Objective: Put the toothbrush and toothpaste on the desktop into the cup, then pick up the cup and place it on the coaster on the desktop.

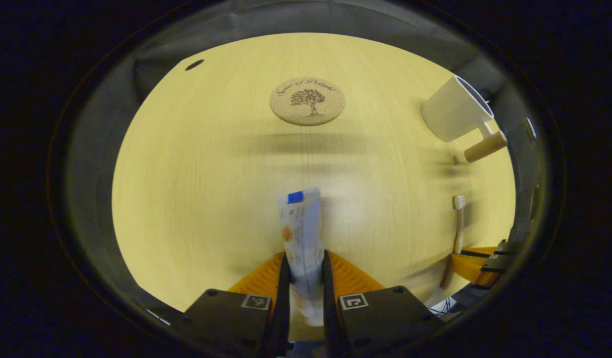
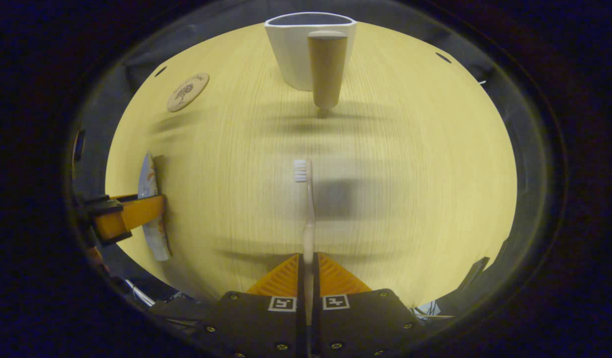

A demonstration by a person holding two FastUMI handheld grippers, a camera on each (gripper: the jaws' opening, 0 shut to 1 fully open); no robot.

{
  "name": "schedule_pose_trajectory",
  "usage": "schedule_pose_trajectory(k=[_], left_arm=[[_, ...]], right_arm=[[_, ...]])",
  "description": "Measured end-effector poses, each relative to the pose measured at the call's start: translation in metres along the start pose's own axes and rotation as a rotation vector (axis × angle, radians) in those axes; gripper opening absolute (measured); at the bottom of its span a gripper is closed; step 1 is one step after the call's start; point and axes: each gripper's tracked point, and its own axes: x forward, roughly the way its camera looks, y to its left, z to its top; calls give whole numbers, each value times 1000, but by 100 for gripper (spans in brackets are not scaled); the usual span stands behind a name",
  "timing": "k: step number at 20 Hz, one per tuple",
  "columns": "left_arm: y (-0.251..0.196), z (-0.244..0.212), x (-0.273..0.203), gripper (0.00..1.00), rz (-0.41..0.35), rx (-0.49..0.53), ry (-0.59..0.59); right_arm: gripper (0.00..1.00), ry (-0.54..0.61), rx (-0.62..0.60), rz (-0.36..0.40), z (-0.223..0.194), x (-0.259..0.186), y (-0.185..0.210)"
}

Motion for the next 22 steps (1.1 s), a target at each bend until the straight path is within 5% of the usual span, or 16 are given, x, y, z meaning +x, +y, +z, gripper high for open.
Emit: schedule_pose_trajectory(k=[9,22], left_arm=[[-8,-14,-10,29,-49,-42,-14],[-35,13,-47,29,-118,-49,-243]], right_arm=[[5,-69,-15,38,2,-13,9],[5,-331,-13,163,26,-46,33]])
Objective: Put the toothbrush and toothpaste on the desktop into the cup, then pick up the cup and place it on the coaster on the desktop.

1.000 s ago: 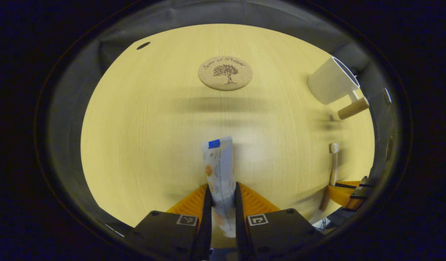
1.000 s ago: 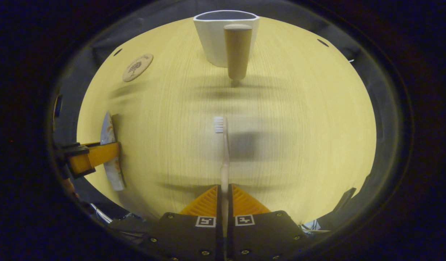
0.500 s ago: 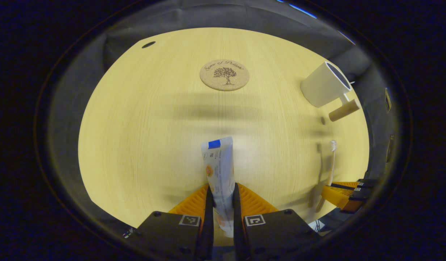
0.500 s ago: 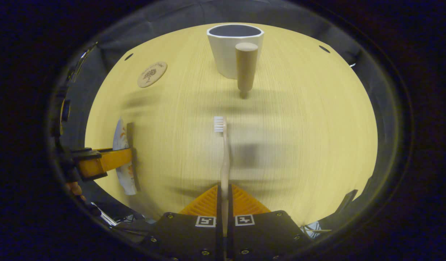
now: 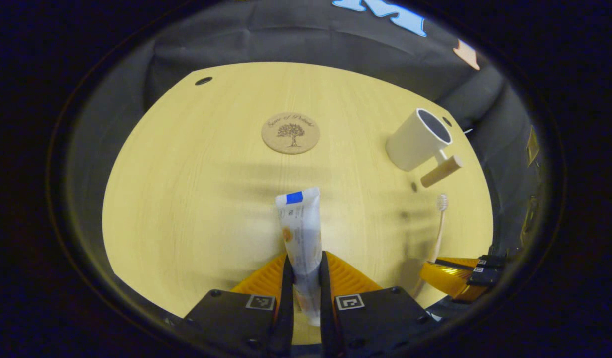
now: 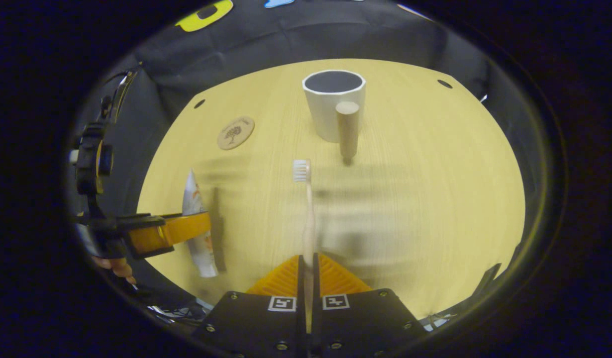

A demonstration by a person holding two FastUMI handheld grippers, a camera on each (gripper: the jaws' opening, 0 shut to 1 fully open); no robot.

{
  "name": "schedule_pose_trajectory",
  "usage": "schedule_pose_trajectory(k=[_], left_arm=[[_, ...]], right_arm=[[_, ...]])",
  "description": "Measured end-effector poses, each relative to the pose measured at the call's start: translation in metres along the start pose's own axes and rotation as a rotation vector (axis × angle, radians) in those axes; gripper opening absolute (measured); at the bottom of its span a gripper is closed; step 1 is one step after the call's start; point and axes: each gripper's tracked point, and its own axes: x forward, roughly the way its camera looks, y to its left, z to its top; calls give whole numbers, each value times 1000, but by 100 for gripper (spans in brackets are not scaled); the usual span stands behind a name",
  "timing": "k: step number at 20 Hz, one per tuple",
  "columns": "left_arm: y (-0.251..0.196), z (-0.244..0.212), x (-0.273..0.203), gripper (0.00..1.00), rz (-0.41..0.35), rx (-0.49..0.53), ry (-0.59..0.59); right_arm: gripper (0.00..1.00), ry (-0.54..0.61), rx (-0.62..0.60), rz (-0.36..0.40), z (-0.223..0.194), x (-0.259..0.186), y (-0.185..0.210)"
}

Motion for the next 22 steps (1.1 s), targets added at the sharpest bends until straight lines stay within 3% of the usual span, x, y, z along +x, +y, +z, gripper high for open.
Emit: schedule_pose_trajectory(k=[10,22], left_arm=[[-16,58,-23,29,-7,77,-215],[-31,126,-41,30,-45,91,-441]], right_arm=[[5,-254,-18,10,71,-24,5],[4,-578,-76,15,171,-64,8]])
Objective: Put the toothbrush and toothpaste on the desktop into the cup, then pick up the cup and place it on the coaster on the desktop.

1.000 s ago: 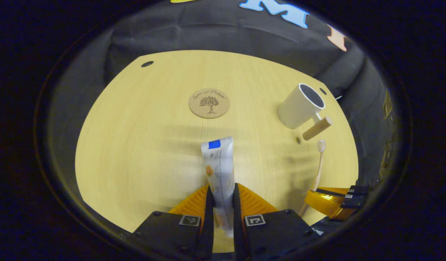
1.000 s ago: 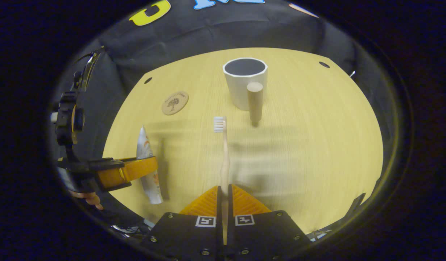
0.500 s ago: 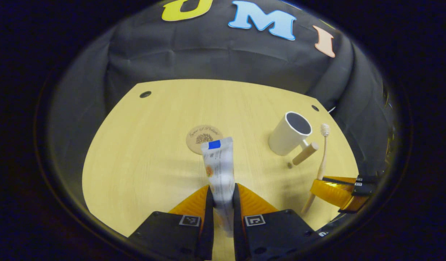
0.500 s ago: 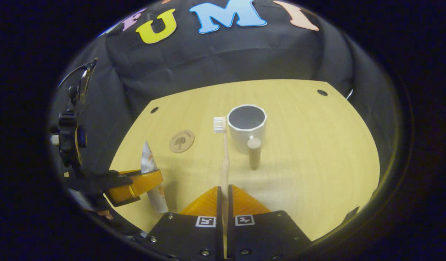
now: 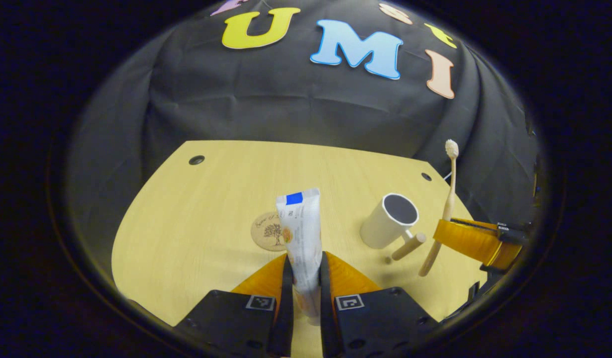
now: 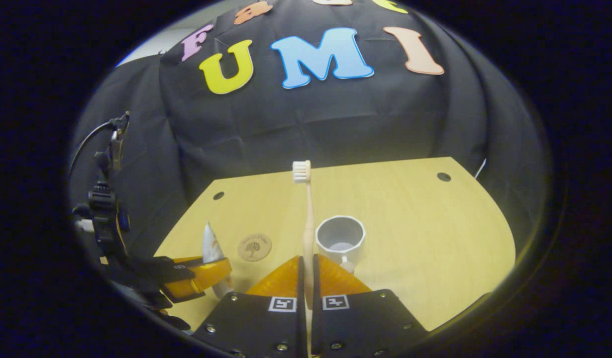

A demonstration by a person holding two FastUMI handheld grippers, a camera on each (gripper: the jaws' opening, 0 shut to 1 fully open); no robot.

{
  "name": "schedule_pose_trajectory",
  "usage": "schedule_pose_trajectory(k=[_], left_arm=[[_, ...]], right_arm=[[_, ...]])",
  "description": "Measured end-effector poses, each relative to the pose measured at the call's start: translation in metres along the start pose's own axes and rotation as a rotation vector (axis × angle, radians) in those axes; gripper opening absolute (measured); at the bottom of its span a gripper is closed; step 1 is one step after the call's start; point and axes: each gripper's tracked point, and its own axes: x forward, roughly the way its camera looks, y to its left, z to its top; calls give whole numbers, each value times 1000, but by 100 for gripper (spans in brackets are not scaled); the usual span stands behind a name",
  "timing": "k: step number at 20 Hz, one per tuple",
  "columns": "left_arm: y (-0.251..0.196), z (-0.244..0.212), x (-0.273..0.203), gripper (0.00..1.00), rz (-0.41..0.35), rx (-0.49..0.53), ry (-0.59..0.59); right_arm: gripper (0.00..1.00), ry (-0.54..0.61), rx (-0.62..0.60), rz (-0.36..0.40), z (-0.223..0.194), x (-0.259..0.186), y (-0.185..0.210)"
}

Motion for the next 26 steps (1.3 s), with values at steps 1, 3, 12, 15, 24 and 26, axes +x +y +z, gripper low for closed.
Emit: schedule_pose_trajectory(k=[1,3,12,15,24,26], left_arm=[[-1,6,-2,30,-3,3,-21],[-3,14,-1,30,-11,6,-54],[0,25,-8,30,5,-5,-118],[3,27,-12,30,24,-13,-127],[11,25,-13,30,67,-61,-139],[9,27,-15,30,71,-59,-145]], right_arm=[[4,-26,-8,-4,11,6,-2],[4,-80,-18,-11,30,14,-6],[4,-184,-75,-40,65,58,-26],[4,-147,-97,-40,52,78,-31],[4,-3,-203,-68,9,108,-45],[4,16,-207,-73,3,108,-48]])
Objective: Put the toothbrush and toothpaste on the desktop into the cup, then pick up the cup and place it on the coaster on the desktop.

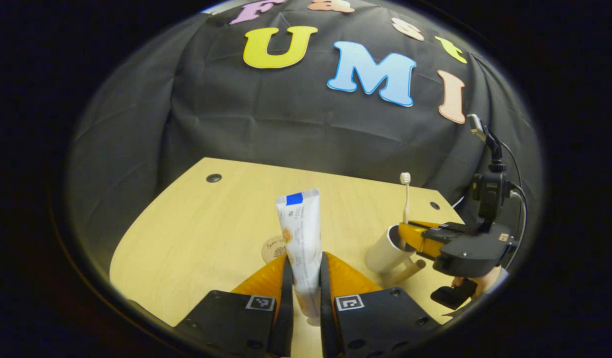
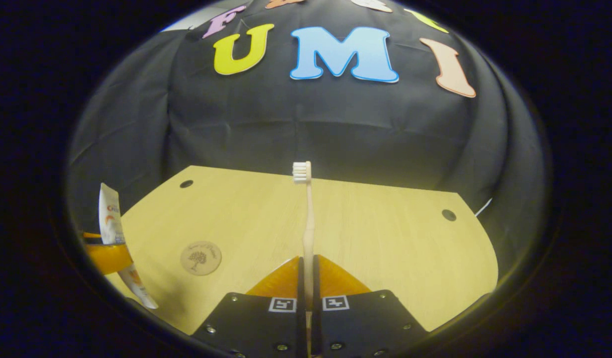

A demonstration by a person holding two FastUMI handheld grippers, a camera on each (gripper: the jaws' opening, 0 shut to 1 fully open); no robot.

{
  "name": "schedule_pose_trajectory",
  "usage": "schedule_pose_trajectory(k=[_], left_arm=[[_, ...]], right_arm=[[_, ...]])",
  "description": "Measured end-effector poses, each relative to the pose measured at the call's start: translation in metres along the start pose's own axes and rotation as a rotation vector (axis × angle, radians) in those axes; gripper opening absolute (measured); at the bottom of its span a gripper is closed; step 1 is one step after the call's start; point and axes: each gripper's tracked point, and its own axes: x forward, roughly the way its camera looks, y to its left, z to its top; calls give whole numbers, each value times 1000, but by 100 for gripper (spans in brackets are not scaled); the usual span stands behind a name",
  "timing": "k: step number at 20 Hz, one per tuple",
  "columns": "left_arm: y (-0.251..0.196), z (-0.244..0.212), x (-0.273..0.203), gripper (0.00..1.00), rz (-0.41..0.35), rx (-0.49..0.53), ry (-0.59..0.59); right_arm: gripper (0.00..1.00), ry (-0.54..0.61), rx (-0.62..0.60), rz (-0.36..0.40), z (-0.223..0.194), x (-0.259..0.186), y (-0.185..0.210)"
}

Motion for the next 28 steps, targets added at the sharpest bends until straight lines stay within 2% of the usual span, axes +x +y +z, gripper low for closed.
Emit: schedule_pose_trajectory(k=[2,5,6,7,8,9,10,11,12,21,24,25,28], left_arm=[[-1,4,1,30,0,1,-6],[-7,4,5,30,-2,-5,-11],[-8,5,5,31,-1,-8,-14],[-10,7,5,31,-4,-13,-20],[-12,7,3,31,-8,-17,-23],[-15,6,-1,31,-12,-20,-27],[-18,7,0,31,-16,-22,-32],[-21,10,2,31,-21,-21,-38],[-23,11,3,31,-25,-18,-44],[-75,38,21,29,-144,-62,-129],[-94,45,30,30,-185,-83,-154],[-102,48,33,30,-200,-92,-167],[-127,59,41,30,-260,-114,-215]], right_arm=[[7,3,7,7,0,-2,0],[22,13,7,15,-2,-7,0],[21,13,5,20,-2,-11,-2],[39,11,3,11,-1,-15,-3],[46,5,5,8,-2,-18,-5],[59,1,10,3,0,-22,-7],[63,-4,17,-1,0,-26,-10],[76,-9,23,-4,2,-32,-12],[82,-18,27,-9,3,-36,-16],[84,-103,100,-60,27,-86,-58],[84,-110,126,-69,26,-100,-70],[81,-112,131,-75,25,-105,-75],[84,-107,149,-90,17,-117,-88]])
